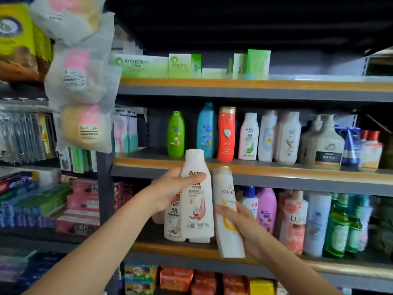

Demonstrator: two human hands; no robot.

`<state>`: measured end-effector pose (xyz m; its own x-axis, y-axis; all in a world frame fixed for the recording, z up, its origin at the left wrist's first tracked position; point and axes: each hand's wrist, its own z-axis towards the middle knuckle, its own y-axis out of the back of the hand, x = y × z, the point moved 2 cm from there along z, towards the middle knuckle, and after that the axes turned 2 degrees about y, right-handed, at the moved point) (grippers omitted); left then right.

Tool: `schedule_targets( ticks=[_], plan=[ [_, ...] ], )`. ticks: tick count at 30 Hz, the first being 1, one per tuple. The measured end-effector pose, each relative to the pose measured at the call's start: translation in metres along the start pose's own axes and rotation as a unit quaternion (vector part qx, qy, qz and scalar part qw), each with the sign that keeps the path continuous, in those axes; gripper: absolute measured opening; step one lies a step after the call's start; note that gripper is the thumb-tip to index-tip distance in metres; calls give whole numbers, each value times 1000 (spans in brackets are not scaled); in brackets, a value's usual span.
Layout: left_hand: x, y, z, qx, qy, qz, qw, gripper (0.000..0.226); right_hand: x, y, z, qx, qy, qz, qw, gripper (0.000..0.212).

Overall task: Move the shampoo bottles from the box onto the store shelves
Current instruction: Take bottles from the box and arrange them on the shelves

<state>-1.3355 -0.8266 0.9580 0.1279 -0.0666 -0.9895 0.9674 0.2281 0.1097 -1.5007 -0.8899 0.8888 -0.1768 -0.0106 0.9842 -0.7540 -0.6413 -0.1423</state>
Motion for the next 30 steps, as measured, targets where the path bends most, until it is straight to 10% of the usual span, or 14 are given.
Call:
schedule_targets(
  ticks=[9, 30],
  plan=[
    [-58, -15, 26, 8, -140, 49, 989, 26, 60, 18, 8, 57, 126, -10, 990, 44],
    [-107, -175, 169, 21, -197, 120, 973, 44, 155, 211, 10, -143, 295, -105, 939, 29]
  ],
)
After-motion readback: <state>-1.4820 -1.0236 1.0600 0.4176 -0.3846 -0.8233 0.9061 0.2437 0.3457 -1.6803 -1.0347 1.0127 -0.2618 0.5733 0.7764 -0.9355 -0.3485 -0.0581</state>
